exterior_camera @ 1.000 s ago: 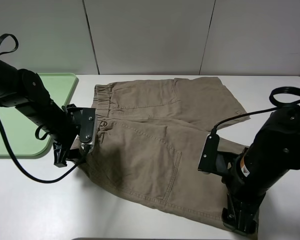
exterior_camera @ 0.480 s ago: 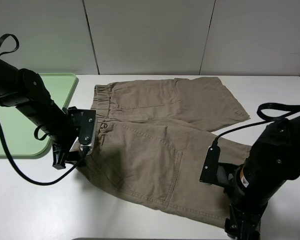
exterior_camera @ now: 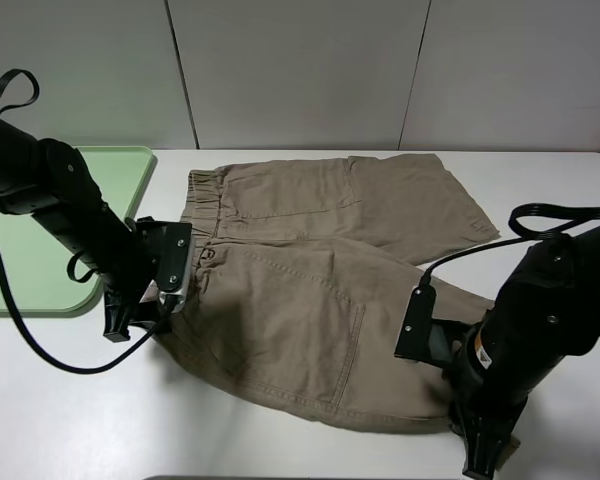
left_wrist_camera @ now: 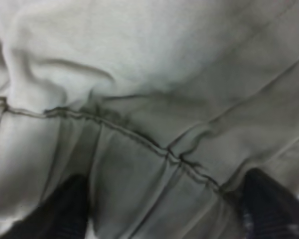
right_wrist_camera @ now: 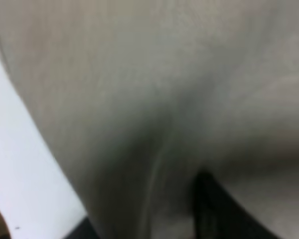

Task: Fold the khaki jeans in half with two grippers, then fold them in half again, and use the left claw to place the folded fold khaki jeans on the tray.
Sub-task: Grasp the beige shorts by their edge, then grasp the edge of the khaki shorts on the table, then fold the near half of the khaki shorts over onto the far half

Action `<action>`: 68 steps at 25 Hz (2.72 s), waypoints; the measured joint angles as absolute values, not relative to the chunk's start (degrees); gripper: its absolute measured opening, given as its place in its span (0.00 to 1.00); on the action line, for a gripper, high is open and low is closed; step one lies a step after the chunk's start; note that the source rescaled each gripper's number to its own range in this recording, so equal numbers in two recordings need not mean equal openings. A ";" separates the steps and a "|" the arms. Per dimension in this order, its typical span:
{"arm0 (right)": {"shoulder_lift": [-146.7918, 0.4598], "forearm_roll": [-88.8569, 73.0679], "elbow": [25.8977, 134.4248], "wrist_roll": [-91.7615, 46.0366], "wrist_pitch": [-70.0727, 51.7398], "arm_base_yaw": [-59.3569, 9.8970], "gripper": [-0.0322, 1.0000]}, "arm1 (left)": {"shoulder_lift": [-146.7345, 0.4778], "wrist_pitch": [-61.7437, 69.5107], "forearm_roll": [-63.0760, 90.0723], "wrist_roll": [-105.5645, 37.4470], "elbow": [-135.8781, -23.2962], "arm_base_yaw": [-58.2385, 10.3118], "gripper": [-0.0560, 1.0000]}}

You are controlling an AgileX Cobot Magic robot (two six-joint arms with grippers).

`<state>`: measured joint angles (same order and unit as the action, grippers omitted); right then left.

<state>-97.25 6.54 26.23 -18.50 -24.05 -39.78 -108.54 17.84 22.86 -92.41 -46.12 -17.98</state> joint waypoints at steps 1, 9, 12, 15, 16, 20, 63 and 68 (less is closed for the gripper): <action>-97.25 6.66 26.23 -18.50 -23.99 -39.78 0.29 | -108.54 17.90 23.00 -92.42 -46.12 -17.98 0.58; -97.35 6.37 26.70 -18.50 -24.28 -39.78 0.21 | -108.54 18.15 23.40 -92.23 -46.12 -17.98 0.21; -97.35 6.26 26.89 -18.50 -24.34 -39.78 0.21 | -108.54 18.21 23.39 -91.16 -46.19 -17.98 0.21; -97.79 5.95 28.86 -18.50 -27.58 -39.78 0.21 | -108.28 18.21 23.39 -90.33 -46.19 -17.98 0.21; -98.15 5.71 30.21 -18.50 -29.36 -39.78 0.20 | -108.05 18.21 23.39 -90.22 -46.19 -17.98 0.21; -98.26 4.78 36.83 -16.03 -39.30 -39.78 0.11 | -105.73 18.59 24.09 -89.99 -46.06 -17.98 0.20; -88.02 35.71 47.35 5.68 -0.47 -21.41 0.03 | -84.00 -3.29 34.43 -64.89 -45.58 -15.47 0.19; -94.86 31.85 54.29 5.68 -0.46 -21.41 0.03 | -84.07 -6.42 34.47 -63.28 -45.58 -11.57 0.19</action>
<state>-94.86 31.85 54.29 5.68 -0.46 -21.41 -84.07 -6.42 34.47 -63.28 -45.58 -11.57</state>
